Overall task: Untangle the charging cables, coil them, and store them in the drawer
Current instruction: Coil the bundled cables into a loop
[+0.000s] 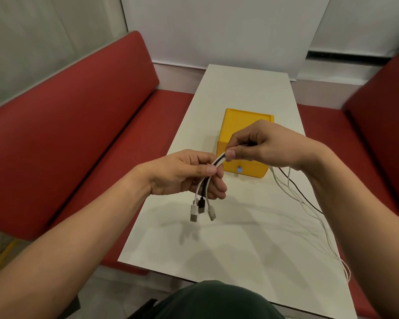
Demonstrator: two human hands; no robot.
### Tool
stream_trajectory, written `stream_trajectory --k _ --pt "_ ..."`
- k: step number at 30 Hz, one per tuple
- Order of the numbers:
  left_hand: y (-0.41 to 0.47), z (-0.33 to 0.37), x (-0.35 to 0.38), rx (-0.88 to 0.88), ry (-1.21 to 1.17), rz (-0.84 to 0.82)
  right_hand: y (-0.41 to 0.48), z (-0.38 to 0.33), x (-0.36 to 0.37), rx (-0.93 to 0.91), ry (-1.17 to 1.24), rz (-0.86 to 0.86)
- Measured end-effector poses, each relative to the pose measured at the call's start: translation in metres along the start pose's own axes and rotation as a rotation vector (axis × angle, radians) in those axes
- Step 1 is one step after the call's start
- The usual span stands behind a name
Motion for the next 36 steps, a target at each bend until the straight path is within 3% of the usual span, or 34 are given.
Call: stream_trajectory --k 7,12,18,25,32,36 --pt "0.011 -0.012 0.006 -0.077 0.095 0.016 0.004 0.021 -0.003 0.040 0.016 0.043" --pt "0.013 -0.020 0.012 -0.124 -0.005 -0.036 0.004 0.023 0.002 0.023 0.060 0.037" --pt "0.018 -0.017 0.014 -0.063 -0.151 -0.003 0.006 0.023 0.002 0.013 0.065 0.011" --pt "0.020 -0.013 0.009 -0.025 0.051 0.119 0.011 0.029 0.001 -0.009 0.076 0.024" --pt "0.017 -0.001 0.001 0.137 0.013 0.212 0.011 0.061 0.006 -0.001 0.430 0.135" --pt "0.013 0.009 -0.001 0.210 -0.025 0.250 0.006 0.082 0.024 0.049 0.519 0.288"
Point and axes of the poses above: each hand's wrist, its own y-axis towards the middle knuckle, its own x-axis out of the palm, z = x × y, the point moved 8 cm from there along y, towards the middle knuckle, and after that the axes turned 8 degrees about z, right-handed, at the moved point
